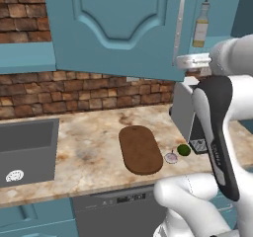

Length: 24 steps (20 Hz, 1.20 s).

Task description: Open the cabinet. Place the bowl and condiment on the counter. Then place the lime and garlic on the cutting board.

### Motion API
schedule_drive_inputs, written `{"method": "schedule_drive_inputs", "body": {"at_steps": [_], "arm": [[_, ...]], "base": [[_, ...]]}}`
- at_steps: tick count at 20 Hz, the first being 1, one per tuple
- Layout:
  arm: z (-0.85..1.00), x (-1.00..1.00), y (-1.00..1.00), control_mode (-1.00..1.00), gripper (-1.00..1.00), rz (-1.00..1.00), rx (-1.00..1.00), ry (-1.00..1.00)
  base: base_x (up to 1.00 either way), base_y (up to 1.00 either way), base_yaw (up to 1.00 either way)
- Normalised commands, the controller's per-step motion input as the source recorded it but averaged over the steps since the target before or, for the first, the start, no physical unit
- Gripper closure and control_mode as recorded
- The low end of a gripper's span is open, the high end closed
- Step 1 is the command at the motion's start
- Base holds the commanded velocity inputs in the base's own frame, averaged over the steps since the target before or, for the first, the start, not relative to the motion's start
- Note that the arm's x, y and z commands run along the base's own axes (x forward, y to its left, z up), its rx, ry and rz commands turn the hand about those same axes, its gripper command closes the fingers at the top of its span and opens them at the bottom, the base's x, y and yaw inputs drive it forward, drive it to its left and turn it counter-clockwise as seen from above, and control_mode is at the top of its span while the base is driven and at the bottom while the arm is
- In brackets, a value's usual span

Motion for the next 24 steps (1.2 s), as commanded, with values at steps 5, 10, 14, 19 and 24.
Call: {"method": "schedule_drive_inputs", "body": {"at_steps": [5,10,14,19,24], "arm": [[0.0,-0.34,-0.45,-1.0,-1.0,0.11,0.0,0.08],[0.05,-0.32,-0.38,-1.0,-1.0,0.12,0.03,0.07],[0.0,-0.06,-0.24,-1.0,-1.0,0.11,0.09,0.01],[0.0,0.11,-0.1,-1.0,-1.0,0.16,0.1,0.03],[0.0,0.25,0.0,-1.0,-1.0,0.18,0.1,0.03]], "base": [[0.0,0.0,0.0],[0.0,0.0,0.0],[0.0,0.0,0.0],[0.0,0.0,0.0],[0.0,0.0,0.0]]}}
